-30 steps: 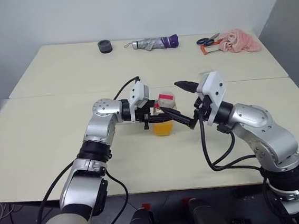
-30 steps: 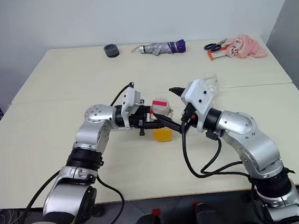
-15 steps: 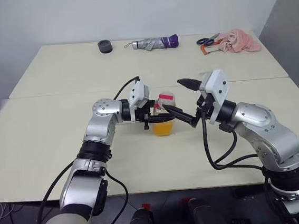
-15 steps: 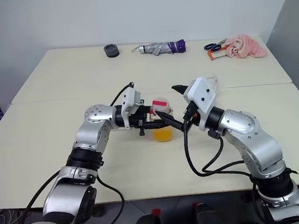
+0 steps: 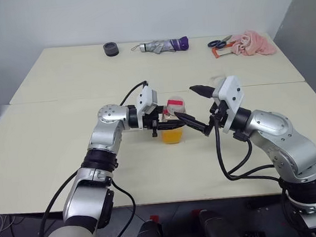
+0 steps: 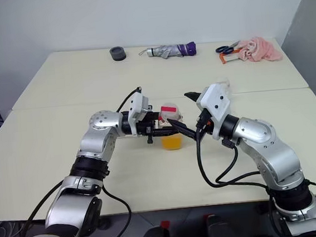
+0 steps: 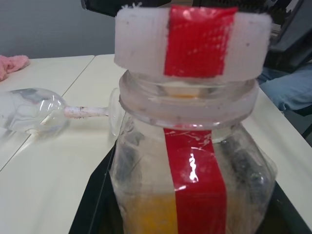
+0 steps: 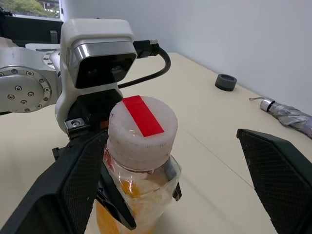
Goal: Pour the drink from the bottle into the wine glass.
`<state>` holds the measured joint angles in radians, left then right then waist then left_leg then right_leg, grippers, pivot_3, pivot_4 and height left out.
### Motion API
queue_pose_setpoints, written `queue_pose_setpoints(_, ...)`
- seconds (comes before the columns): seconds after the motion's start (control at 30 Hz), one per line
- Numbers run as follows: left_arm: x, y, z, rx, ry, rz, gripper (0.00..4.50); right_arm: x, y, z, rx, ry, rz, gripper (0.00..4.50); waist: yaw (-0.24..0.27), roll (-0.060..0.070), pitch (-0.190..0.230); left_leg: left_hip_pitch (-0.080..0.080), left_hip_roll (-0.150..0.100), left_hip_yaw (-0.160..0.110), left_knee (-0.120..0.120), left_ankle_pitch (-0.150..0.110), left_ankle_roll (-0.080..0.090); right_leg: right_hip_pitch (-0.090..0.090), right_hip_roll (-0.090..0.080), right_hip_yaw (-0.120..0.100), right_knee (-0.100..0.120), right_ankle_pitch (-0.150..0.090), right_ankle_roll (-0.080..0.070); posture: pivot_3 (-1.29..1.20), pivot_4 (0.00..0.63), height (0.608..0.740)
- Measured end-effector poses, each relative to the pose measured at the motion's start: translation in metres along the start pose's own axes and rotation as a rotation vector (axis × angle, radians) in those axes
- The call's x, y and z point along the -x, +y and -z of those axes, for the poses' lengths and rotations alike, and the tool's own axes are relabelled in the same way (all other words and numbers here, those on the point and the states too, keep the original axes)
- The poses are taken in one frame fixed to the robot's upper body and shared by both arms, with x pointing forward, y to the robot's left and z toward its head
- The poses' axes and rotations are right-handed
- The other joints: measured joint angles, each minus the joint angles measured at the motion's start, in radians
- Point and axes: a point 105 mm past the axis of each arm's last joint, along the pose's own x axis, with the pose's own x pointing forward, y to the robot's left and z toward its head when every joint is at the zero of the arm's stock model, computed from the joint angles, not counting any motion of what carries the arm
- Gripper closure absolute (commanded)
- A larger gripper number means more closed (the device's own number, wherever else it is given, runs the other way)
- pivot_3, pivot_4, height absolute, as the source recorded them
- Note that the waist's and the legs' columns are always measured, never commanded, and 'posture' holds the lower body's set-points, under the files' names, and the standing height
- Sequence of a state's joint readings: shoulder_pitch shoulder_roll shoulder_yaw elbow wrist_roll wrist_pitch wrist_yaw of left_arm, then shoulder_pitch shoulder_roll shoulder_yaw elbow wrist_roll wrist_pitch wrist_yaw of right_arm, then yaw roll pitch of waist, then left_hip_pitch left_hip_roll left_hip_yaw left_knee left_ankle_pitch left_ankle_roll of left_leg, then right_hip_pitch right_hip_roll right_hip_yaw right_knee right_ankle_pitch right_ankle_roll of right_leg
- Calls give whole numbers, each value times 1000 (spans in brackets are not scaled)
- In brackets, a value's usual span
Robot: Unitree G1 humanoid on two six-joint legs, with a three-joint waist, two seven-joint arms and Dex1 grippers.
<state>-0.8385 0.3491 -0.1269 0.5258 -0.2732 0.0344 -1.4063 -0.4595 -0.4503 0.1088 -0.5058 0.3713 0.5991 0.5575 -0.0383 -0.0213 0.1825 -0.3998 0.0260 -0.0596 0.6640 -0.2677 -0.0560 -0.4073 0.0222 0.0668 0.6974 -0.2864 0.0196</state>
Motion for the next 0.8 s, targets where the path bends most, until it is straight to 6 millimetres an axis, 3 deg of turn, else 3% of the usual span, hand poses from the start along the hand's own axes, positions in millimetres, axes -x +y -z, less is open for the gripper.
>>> queue_pose_setpoints(0.4,0,0,0,-1,1,0,2785,4,-1,0,-3,2,-5,0,0,0,0,0,0,0,0,0,0,0,0,0,0,0,0,0,150,740)
queue_pose_setpoints(0.8,0,0,0,-2,1,-2,2785,10,13,-2,-42,7,-102,0,0,0,0,0,0,0,0,0,0,0,0,0,0,0,0,0,150,740)
